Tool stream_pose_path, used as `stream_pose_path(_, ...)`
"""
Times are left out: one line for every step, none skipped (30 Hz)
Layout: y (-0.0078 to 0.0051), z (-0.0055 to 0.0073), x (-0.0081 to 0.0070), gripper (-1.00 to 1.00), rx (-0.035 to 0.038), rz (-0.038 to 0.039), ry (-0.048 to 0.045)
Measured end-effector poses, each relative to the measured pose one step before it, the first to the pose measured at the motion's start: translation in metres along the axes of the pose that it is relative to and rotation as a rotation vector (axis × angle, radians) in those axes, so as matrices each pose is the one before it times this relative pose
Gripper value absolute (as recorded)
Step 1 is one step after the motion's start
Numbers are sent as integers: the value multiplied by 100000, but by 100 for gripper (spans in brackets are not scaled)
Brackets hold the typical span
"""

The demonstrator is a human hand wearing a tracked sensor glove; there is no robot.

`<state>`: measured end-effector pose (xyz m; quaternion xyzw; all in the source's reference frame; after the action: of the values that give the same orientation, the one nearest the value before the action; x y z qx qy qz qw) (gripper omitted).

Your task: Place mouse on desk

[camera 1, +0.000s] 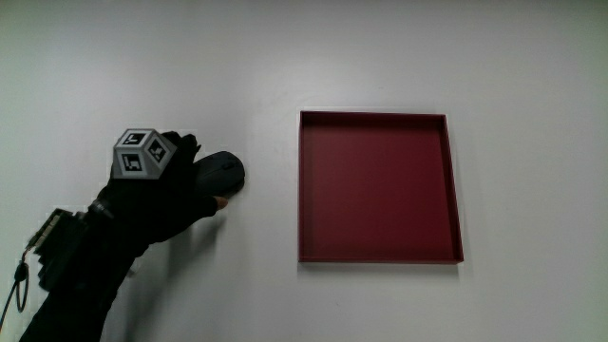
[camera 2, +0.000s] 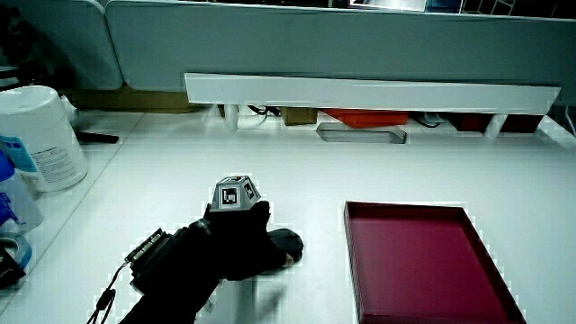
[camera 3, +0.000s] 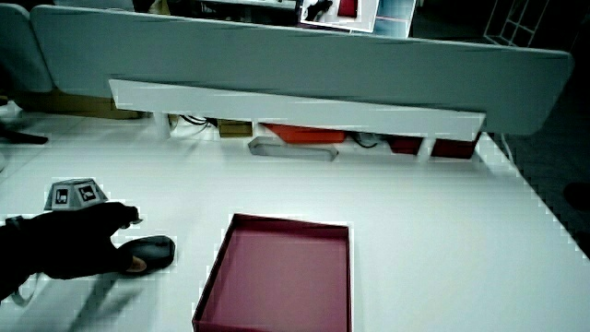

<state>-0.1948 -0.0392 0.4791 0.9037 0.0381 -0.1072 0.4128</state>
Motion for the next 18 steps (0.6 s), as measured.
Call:
stream_pose_path(-603, 346, 169, -77, 4565, -2238, 1319)
stream_pose_path(-544, 338, 157, -85, 638, -534, -514)
stream_pose_path(-780, 533, 298, -92, 2383, -1786, -88)
stream_pose_path(-516, 202, -30, -100, -471, 373, -2132)
stream_pose_path(-653, 191, -19, -100, 2314, -393, -2136)
stream_pose_path(-886, 530, 314, -100, 713, -1916, 247)
stream_pose_path(-892, 456, 342, -100, 2111, -2197, 387)
stream_pose_path(-875, 476, 359, -100, 2111, -2197, 387)
stream_pose_path(-696, 129, 109, -100, -1039, 1132, -3260)
stream_pose_path(-1125, 721, 881, -100, 1025, -1634, 2330)
stream_pose_path(-515, -80, 59, -100, 2353, -3243, -1155)
stream_pose_path(-514, -68, 74, -100, 2353, -3243, -1155)
stream_pose_path(-904, 492, 757, -100, -698, -80, 3558)
stream_pose_path(-907, 512, 740, -100, -698, -80, 3558)
stream_pose_path(-910, 532, 722, -100, -698, -80, 3558)
stream_pose_path(-604, 247, 321, -100, 2339, -3474, 2450)
stream_pose_path(-597, 62, 160, -100, -253, 470, 795)
stream_pose_path(-599, 61, 157, -100, -253, 470, 796)
